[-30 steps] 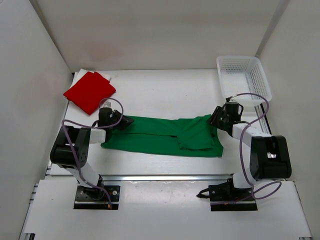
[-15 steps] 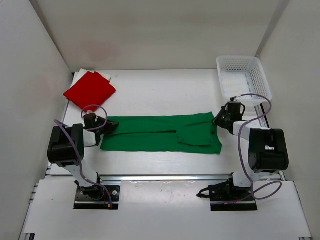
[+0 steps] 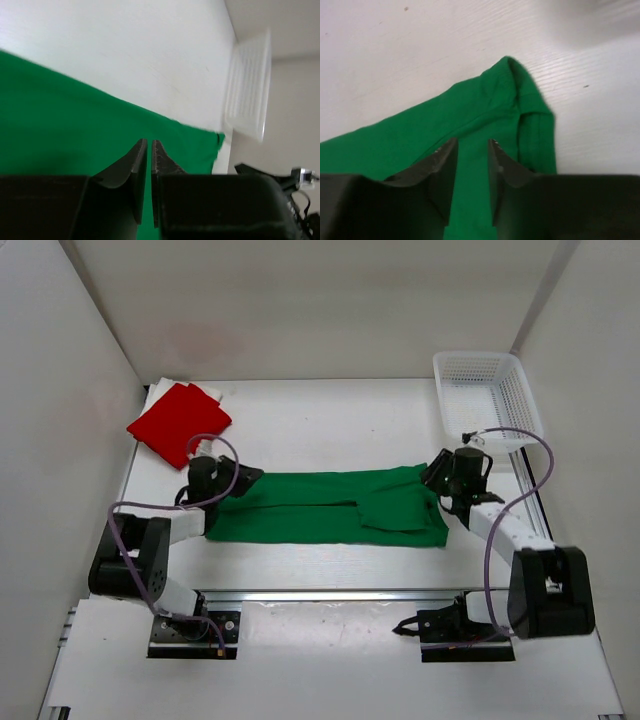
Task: Fold and stack the t-shirts
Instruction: Fold the other side of the tshirt into a rectangle, then rotate the tshirt 90 degrees
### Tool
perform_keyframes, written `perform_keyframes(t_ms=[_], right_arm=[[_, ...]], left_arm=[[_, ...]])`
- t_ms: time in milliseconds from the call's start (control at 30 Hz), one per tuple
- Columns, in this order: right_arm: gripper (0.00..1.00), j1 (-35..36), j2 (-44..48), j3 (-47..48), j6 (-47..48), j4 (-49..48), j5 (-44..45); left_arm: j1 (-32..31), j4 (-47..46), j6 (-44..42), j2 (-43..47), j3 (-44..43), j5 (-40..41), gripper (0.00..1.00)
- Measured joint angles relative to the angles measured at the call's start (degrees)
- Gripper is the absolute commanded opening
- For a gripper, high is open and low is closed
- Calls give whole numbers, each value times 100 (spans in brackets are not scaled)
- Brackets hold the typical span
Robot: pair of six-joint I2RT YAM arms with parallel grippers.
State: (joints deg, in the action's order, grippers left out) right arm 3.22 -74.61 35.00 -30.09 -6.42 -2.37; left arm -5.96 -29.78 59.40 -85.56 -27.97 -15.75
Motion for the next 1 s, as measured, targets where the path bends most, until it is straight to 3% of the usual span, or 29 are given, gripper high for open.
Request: perform_keyframes(t_ms=[67, 133, 300, 467, 633, 733, 1000], right_arm=[[9, 280, 455, -376, -63, -37, 142], [1, 461, 688, -750, -162, -76, 142], [0, 474, 857, -1722, -468, 79, 7], [0, 387, 1185, -1808, -511, 275, -83], [0, 778, 1449, -1340, -413, 835, 229], [0, 1062, 981, -719, -350, 761, 286], [0, 1145, -1449, 415, -201, 452, -4]], left_arm=[[-487, -26, -114, 81, -146, 35, 20], [-800, -111, -151, -4, -210, 0, 20], [-879, -328, 17, -439, 7, -190, 18], [-929, -354, 111, -271, 391, -310, 20], [-1126, -319, 50, 431, 525, -352, 21], [-1504, -205, -142, 866, 459, -337, 22], [-2402, 74, -463, 1370, 358, -402, 23]])
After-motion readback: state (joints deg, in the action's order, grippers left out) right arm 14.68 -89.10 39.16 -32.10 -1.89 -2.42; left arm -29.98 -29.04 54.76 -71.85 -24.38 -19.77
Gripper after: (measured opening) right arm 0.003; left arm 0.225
